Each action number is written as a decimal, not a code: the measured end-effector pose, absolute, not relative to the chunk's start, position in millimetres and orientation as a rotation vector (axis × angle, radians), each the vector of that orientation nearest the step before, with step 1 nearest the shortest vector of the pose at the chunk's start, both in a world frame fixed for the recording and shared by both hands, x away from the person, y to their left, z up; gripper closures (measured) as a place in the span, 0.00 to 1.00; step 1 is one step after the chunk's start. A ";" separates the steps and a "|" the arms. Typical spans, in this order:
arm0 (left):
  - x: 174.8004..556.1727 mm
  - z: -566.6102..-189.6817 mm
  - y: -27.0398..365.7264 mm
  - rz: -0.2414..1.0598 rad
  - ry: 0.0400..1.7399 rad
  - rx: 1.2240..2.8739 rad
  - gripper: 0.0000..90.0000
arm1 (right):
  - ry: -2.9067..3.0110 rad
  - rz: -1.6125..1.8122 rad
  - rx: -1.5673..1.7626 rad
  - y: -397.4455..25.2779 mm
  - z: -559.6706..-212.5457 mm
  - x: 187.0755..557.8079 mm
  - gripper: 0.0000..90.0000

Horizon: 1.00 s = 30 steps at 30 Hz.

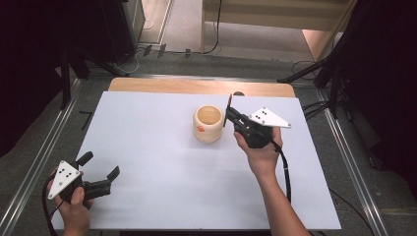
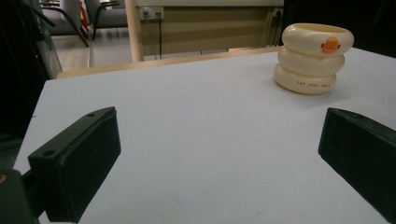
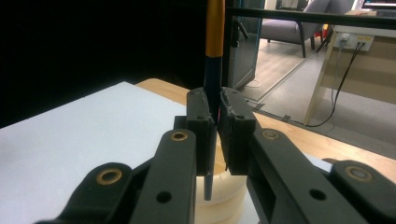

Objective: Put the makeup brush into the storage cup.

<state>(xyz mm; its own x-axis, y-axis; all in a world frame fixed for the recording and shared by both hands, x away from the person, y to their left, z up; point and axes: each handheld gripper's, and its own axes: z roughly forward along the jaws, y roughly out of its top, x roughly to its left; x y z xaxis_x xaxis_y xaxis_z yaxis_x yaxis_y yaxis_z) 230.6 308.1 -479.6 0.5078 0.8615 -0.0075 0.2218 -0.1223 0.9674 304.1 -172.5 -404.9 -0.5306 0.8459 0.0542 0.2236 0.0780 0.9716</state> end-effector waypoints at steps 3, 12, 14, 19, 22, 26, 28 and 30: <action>230.6 -479.6 308.0 0.717 0.940 1.638 0.00 | 1.817 1.485 1.051 -170.3 -402.8 306.8 0.94; 230.7 -479.6 308.2 0.717 0.940 1.637 0.00 | 1.812 1.496 1.026 -162.9 -396.4 313.8 0.94; 230.7 -479.6 308.1 0.717 0.939 1.638 0.00 | 1.809 1.498 1.029 -161.7 -395.4 315.0 0.94; 230.6 -479.5 308.1 0.716 0.938 1.640 0.00 | 1.797 1.512 1.035 -159.6 -393.6 318.3 0.94; 230.5 -479.5 308.1 0.716 0.938 1.640 0.00 | 1.792 1.518 1.030 -158.3 -393.2 319.8 0.94; 230.5 -479.5 308.0 0.715 0.938 1.640 0.00 | 1.793 1.521 1.032 -156.9 -393.6 322.0 0.94; 230.5 -479.6 307.9 0.714 0.938 1.640 0.00 | 1.789 1.525 1.030 -156.7 -394.1 322.8 0.94; 230.5 -479.6 307.8 0.714 0.938 1.639 0.00 | 1.787 1.529 1.032 -156.3 -394.9 324.0 0.94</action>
<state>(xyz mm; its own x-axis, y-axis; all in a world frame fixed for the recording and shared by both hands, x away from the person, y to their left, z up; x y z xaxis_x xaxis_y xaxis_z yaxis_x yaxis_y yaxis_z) 230.5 307.8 -479.6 0.5113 0.8594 -0.0074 0.2225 -0.1240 0.9670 324.0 -156.3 -394.9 -0.5430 0.8374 0.0630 0.1919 0.0507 0.9801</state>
